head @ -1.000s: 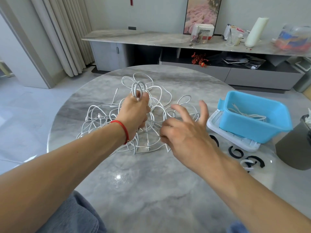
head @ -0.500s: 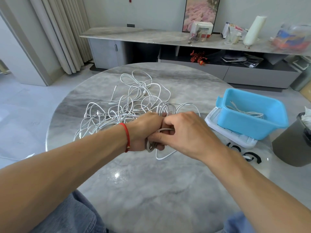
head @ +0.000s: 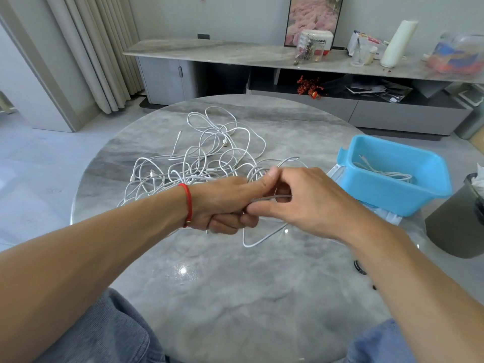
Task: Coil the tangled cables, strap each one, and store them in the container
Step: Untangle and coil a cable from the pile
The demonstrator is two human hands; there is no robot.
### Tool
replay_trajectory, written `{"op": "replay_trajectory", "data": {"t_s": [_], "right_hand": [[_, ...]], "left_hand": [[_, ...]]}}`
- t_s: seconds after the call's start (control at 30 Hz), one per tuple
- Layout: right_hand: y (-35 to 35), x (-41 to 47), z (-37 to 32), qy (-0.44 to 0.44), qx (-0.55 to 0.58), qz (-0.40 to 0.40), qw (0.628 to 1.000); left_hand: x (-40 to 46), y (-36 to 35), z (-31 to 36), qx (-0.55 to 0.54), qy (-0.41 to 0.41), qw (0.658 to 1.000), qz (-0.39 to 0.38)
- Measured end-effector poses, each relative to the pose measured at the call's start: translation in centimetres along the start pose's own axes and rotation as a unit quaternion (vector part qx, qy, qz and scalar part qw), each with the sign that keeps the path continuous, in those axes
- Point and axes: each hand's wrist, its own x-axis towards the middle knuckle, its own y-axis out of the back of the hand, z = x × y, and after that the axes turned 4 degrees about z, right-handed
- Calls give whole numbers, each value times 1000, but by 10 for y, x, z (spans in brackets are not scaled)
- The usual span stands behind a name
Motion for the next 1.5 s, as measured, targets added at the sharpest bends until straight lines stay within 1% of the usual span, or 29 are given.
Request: {"op": "replay_trajectory", "data": {"t_s": [0.03,0.1,0.17,0.23,0.37,0.47,0.6,0.67,0.73,0.8,0.87,0.97,1.07,1.13,1.2,1.3,1.33,1.37,1.43,1.47,1.5], "right_hand": [[4,-1,6,17,18,-6,1000],[12,0,17,62,-12,5,998],[15,1,22,98,-45,34,994],[16,2,25,99,-39,79,991],[8,4,26,67,59,191,978],[-3,7,20,-6,170,214,962],[-14,11,12,-80,248,244,934],[-16,12,8,-112,297,250,915],[-18,11,3,-144,382,244,880],[-18,11,-1,-174,451,228,845],[-17,11,-2,-196,495,204,821],[-12,11,-2,-211,550,170,790],[-10,8,-1,-222,583,154,766],[-10,8,0,-229,595,151,756],[-10,8,1,-226,594,146,758],[-9,8,2,-221,604,141,753],[-10,8,2,-210,592,152,763],[-12,8,4,-192,555,176,790],[-15,7,7,-144,445,229,854],[-16,7,9,-121,406,247,872],[-16,6,9,-101,385,255,881]], "left_hand": [[0,3,-2,12,1,1000,-15],[-2,7,-4,61,-18,998,-28],[-2,12,-5,103,-24,994,-5],[-1,16,-6,145,-43,988,39],[2,16,-5,152,-81,981,85],[4,12,-5,142,-119,976,110],[7,7,-5,144,-167,966,134],[8,3,-5,115,-179,969,123],[9,-1,-5,58,-193,974,98],[9,-4,-4,8,-211,975,75],[10,-7,-4,-11,-223,973,66],[11,-8,-3,-10,-237,968,79],[9,-10,-1,32,-251,961,110],[7,-11,1,54,-283,949,132],[7,-12,2,49,-297,945,130],[7,-10,2,-5,-253,965,72],[8,-9,1,-8,-247,967,60],[9,-10,2,-6,-244,968,55],[8,-9,2,8,-240,969,54],[7,-9,3,21,-247,967,55],[7,-9,3,37,-252,965,57]]}}
